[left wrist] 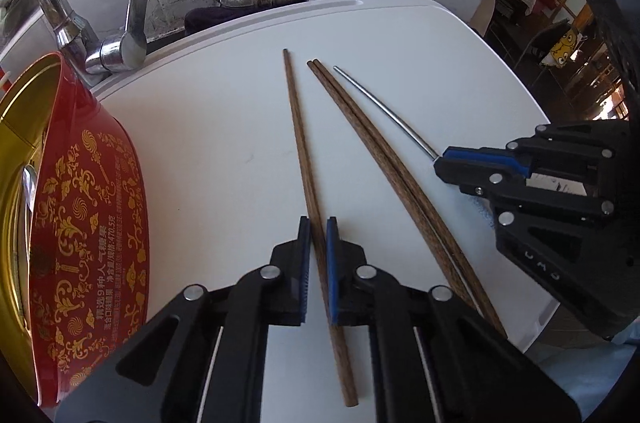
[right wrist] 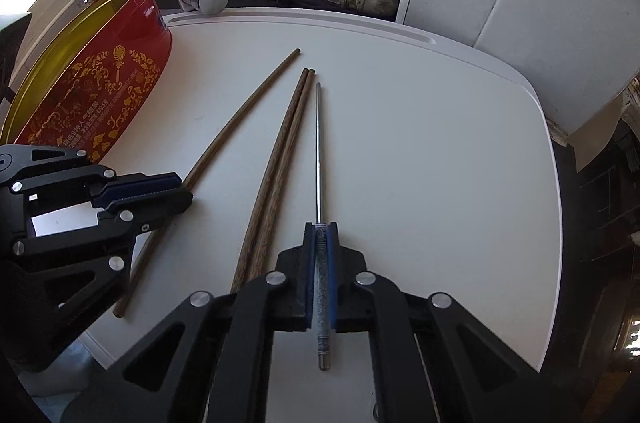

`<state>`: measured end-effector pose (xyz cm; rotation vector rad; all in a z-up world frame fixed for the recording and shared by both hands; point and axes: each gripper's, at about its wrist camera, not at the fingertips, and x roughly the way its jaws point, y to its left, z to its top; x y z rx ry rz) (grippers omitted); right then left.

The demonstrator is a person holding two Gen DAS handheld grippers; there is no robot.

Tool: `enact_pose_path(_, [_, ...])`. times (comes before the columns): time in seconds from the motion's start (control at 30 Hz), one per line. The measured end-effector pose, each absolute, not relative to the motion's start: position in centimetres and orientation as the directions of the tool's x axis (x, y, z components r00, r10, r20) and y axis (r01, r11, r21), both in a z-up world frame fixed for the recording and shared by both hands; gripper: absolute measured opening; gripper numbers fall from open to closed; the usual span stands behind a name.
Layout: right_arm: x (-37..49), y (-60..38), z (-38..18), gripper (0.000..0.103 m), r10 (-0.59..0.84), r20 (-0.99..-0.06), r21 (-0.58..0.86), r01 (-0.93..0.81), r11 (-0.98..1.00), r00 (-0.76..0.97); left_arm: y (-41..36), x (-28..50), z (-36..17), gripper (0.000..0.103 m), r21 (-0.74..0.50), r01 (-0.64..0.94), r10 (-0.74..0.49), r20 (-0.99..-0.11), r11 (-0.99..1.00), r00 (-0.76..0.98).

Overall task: Organize utensils
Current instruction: 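Grasp a steel chopstick with the right tool while the left tool grasps a wooden chopstick, then lift both held chopsticks and lower them into the tin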

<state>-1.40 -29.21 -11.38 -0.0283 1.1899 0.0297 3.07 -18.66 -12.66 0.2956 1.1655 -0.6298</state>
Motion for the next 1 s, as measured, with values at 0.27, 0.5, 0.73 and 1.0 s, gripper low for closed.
enact_pose_path(0.27, [-1.8,-30.1,-10.4,0.006,0.031,-0.919,0.042,0.020,0.999,0.393,-17.8,2.8,-12.3,0.006,-0.155,0.567,-0.327,-0.920,0.809,0.217])
enact_pose_path(0.5, [-3.6,-29.9,-6.7,0.006,0.044,-0.883,0.065,0.029,0.997,0.468,-16.1,1.9,-9.3,0.006,-0.189,0.550,-0.379,-0.890,0.814,0.255])
enact_pose_path(0.73, [-4.4,-27.2,-3.0,0.006,0.125,-0.830,0.125,-0.038,0.991,0.544,-11.7,0.7,-4.3,0.006,-0.222,0.493,-0.421,-0.841,0.841,0.340])
enact_pose_path(1.0, [-3.7,-20.5,-0.4,0.006,0.252,-0.786,0.163,-0.204,0.965,0.564,-3.2,-1.0,-0.5,0.006,-0.220,0.353,-0.378,-0.793,0.909,0.479])
